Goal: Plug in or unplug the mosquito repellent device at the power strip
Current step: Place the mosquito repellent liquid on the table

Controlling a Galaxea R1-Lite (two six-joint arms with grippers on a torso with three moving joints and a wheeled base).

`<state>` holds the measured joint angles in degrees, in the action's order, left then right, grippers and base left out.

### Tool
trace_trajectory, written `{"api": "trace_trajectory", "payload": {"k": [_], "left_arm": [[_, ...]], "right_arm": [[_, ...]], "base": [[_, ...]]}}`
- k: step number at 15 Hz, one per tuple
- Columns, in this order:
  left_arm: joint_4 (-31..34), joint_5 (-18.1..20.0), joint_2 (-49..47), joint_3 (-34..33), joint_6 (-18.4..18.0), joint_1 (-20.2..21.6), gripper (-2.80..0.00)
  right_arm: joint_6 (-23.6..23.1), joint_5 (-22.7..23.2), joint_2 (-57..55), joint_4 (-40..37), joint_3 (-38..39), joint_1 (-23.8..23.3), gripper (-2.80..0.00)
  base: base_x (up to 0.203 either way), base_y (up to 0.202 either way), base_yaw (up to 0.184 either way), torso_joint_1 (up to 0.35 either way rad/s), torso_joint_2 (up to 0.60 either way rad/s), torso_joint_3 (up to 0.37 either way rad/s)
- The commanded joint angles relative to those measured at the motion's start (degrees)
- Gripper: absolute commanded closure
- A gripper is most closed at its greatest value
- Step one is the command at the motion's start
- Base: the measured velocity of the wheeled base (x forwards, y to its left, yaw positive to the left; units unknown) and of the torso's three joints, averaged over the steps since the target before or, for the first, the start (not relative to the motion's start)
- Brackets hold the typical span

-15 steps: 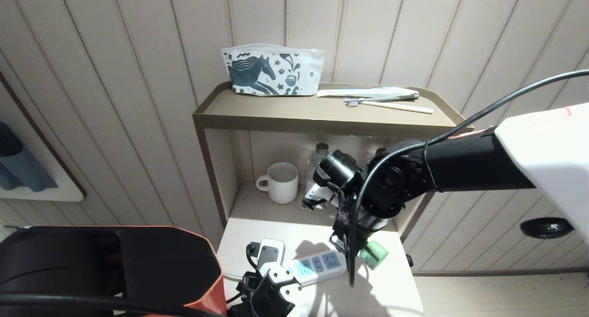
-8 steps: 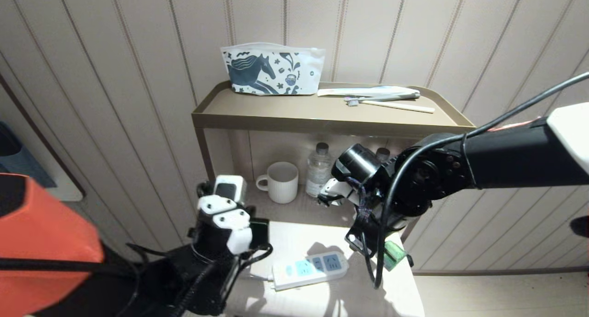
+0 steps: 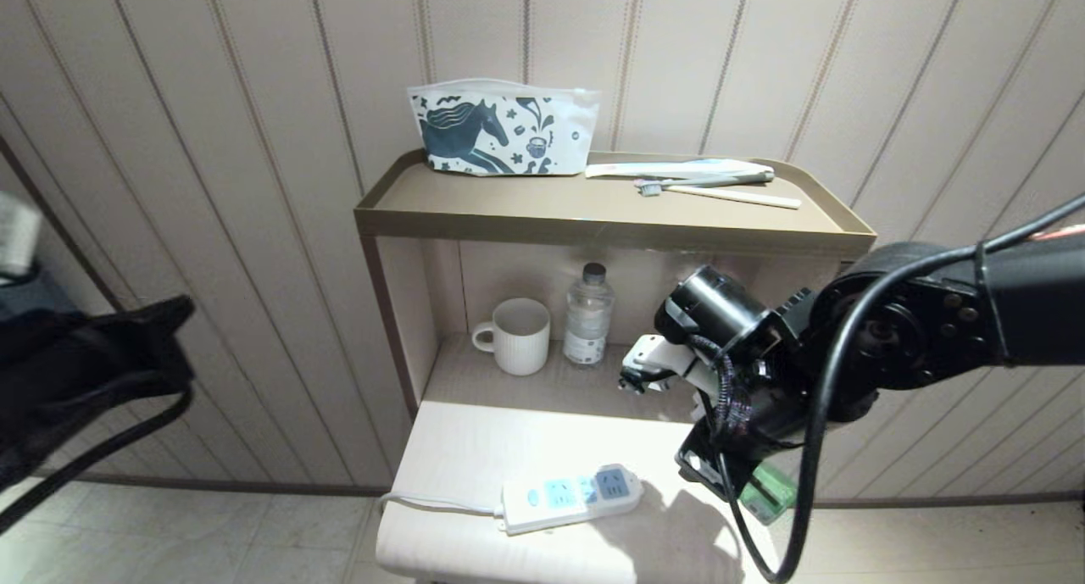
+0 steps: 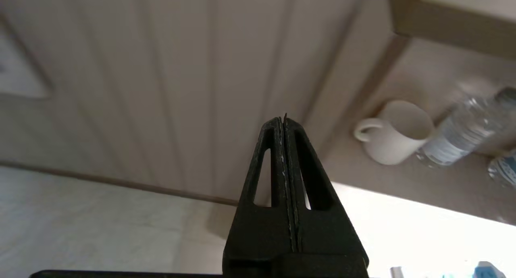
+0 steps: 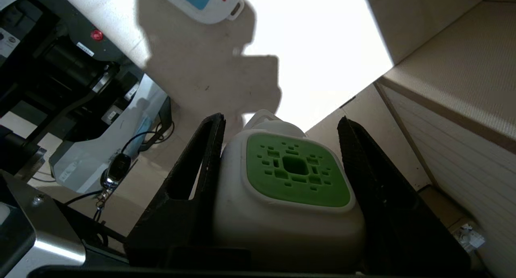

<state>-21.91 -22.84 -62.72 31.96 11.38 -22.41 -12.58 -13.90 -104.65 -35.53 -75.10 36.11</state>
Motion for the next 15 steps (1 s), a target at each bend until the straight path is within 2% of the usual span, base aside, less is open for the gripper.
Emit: {"api": "trace_trajectory", "payload": {"k": [1, 2, 3, 4, 6, 7, 9, 10, 11, 13, 15], "left_arm": [[14.8, 1.1, 19.7, 1.8, -0.6, 5.1, 0.0], [22.6, 0.7, 24.7, 3.3, -1.4, 7.0, 0.0], [30.9, -2.2, 28.9, 4.7, -2.0, 8.9, 0.0], [35.2, -8.7, 32.1, 5.3, -2.1, 10.1, 0.0], [37.8, -14.3, 38.4, 1.9, -2.0, 12.1, 0.0], [38.0, -14.6, 40.1, -0.7, -2.4, 15.1, 0.0], [38.2, -11.6, 44.5, -7.6, -2.8, 24.4, 0.0], [37.7, -9.9, 45.6, -11.1, -2.8, 26.0, 0.0], [36.1, -6.7, 46.3, -14.9, -3.1, 26.0, 0.0], [28.5, 3.4, 47.3, -24.4, -6.0, 25.6, 0.0], [19.1, 14.5, 48.8, -31.4, -9.7, 25.1, 0.0]], "right_arm": [[0.0, -0.1, 3.7, -0.1, 2.1, 0.1, 0.0], [0.0, -0.1, 5.2, 0.2, 3.4, 0.1, 0.0], [0.0, -0.1, 6.7, 0.7, 4.9, 0.1, 0.0], [0.0, -0.1, 8.0, 1.1, 6.7, 0.0, 0.0], [0.0, -0.1, 9.9, 2.1, 8.6, -0.2, 0.0], [0.6, -0.1, 11.1, 2.3, 9.2, -0.5, 0.0], [1.6, 0.4, 12.1, 2.4, 9.6, -1.8, 0.0], [1.9, 0.8, 12.2, 2.4, 9.7, -2.6, 0.0], [2.6, 1.2, 12.4, 2.5, 9.7, -2.9, 0.0], [4.3, 1.4, 12.9, 3.2, 10.1, -2.9, 0.0], [5.4, 1.3, 15.1, 10.1, 13.7, -2.8, 0.0]], "base": [[0.0, 0.0, 0.0, 0.0, 0.0, 0.0], [0.0, 0.0, 0.0, 0.0, 0.0, 0.0], [0.0, 0.0, 0.0, 0.0, 0.0, 0.0], [0.0, 0.0, 0.0, 0.0, 0.0, 0.0], [0.0, 0.0, 0.0, 0.0, 0.0, 0.0], [0.0, 0.0, 0.0, 0.0, 0.0, 0.0], [0.0, 0.0, 0.0, 0.0, 0.0, 0.0], [0.0, 0.0, 0.0, 0.0, 0.0, 0.0], [0.0, 0.0, 0.0, 0.0, 0.0, 0.0], [0.0, 0.0, 0.0, 0.0, 0.0, 0.0], [0.0, 0.0, 0.0, 0.0, 0.0, 0.0]]}}
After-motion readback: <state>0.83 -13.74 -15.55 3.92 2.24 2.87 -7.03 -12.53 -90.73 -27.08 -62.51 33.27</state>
